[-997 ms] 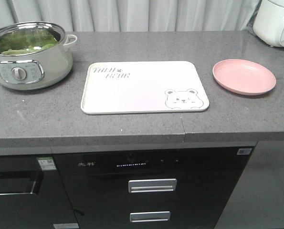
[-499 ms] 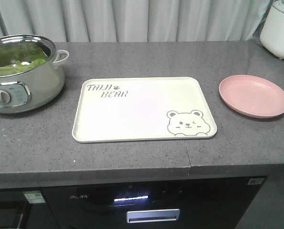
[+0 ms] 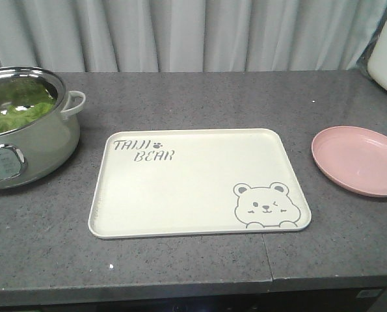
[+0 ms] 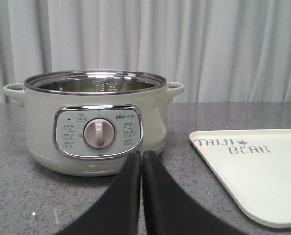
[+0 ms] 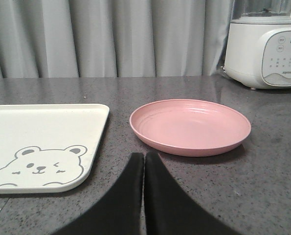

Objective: Transfer vegetables to tray and serve
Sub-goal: 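Move the left gripper above the steel pot holding lettuce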

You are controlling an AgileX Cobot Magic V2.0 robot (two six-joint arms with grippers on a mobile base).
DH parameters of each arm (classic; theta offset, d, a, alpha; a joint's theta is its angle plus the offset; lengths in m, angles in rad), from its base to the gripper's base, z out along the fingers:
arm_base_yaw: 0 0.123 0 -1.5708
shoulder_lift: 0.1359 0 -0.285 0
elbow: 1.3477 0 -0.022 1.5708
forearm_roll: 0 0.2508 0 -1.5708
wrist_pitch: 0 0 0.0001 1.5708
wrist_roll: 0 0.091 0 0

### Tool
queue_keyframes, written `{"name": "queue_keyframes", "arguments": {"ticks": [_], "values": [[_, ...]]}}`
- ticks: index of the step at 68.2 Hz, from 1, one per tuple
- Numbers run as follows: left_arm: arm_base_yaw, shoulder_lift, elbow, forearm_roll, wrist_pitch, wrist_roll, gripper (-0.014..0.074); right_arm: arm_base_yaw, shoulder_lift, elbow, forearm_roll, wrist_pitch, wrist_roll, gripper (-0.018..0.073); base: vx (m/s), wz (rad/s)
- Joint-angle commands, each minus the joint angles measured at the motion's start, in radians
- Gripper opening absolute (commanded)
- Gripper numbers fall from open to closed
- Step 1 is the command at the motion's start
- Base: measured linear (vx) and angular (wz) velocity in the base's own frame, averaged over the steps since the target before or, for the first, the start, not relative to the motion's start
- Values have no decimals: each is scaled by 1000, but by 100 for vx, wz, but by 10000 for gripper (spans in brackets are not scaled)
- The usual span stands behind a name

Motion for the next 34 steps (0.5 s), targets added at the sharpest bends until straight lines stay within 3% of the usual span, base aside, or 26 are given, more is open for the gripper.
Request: {"name": "queue_keyframes", "arguments": {"ticks": [1, 34], "values": [[1, -14, 26, 0, -69, -7, -6, -7, -2, 8, -7, -68, -3, -8, 12, 0], [1, -14, 26, 0, -69, -7, -6, -7, -2, 8, -7, -68, -3, -8, 7, -1]]}}
